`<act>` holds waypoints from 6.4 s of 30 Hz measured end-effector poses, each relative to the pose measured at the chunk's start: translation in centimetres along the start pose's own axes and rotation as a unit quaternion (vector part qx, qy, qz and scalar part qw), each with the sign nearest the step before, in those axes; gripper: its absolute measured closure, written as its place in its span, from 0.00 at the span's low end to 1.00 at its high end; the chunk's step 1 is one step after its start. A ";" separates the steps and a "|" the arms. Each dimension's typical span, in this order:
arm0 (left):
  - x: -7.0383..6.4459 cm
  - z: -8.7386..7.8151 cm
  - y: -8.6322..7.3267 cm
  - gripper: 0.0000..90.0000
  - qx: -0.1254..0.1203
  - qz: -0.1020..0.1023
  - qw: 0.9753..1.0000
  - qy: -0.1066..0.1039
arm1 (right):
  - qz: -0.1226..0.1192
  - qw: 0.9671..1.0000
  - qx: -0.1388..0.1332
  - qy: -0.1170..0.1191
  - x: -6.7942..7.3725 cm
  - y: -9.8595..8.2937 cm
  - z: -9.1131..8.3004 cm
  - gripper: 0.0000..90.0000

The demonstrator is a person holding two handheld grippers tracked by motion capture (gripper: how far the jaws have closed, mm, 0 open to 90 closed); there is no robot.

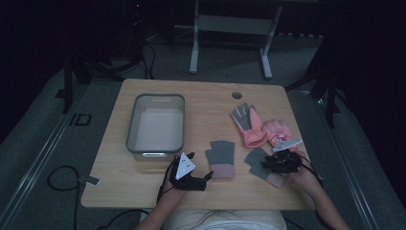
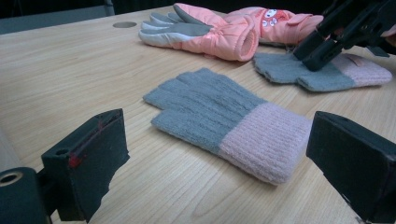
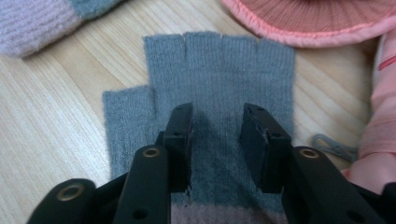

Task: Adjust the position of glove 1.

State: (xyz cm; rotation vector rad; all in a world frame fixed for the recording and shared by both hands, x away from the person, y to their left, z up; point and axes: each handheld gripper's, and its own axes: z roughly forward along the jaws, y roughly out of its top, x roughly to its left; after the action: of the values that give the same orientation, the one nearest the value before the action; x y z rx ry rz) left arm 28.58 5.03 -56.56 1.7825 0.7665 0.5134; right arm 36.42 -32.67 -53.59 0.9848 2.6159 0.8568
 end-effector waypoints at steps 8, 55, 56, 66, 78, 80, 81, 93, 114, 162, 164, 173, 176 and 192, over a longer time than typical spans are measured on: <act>0.0 0.0 0.0 0.05 0.001 0.000 1.000 0.001 | -0.005 1.000 0.002 -0.010 0.9 -0.2 0.1 0.88; -0.1 0.0 0.0 0.05 -0.002 0.006 1.000 0.000 | 0.237 0.958 -0.105 -0.126 5.4 -1.2 -1.6 0.76; -0.1 0.0 0.0 0.05 -0.002 0.007 1.000 0.000 | 0.211 0.965 -0.103 -0.117 5.0 -0.9 -2.0 0.76; -0.1 0.0 0.0 0.05 0.000 0.006 1.000 0.000 | 0.039 0.996 -0.035 -0.066 3.4 -0.8 -2.5 0.72; 0.0 0.0 0.0 0.05 -0.002 -0.001 1.000 0.000 | 0.096 0.992 -0.031 -0.080 4.2 -2.1 -0.6 0.70; 0.0 0.0 0.0 0.05 -0.002 -0.001 1.000 0.000 | 0.099 0.991 -0.034 -0.087 4.3 -2.2 -0.6 0.75; 0.0 0.0 0.0 0.05 -0.003 -0.001 1.000 0.000 | 0.099 0.990 -0.036 -0.097 4.7 -2.2 -0.5 0.78; 0.1 -0.1 0.0 0.05 -0.002 -0.002 1.000 -0.001 | 0.170 0.977 -0.077 -0.106 5.5 -1.3 -2.3 0.95; -0.4 -0.2 -0.1 0.00 -0.018 0.019 1.000 -0.010 | 0.123 0.977 -0.168 -0.055 8.9 9.9 -2.0 0.95; -0.4 0.1 0.3 0.11 0.043 -0.013 0.999 -0.024 | 0.138 0.988 -0.066 0.014 9.6 8.4 6.2 0.83; -0.7 -0.1 0.4 0.13 0.047 0.014 0.998 -0.033 | 0.135 0.988 -0.069 0.016 9.6 8.4 5.9 0.81; -2.1 0.2 1.6 0.21 0.040 0.100 0.992 -0.069 | 0.147 0.983 -0.109 -0.014 6.0 9.3 2.5 0.71; -2.6 0.8 2.1 0.26 0.041 0.136 0.986 -0.082 | 0.161 0.981 -0.106 -0.011 5.1 9.4 2.7 0.70; -4.7 4.6 1.4 0.35 0.130 0.302 0.942 -0.071 | 0.204 0.977 -0.055 -0.007 4.0 9.6 7.3 0.55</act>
State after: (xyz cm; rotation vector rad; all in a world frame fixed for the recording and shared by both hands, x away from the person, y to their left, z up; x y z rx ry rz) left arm 28.68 -1.70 -56.68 2.2820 0.1718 0.6961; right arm 41.37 -20.96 -53.76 1.5181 2.3558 1.0630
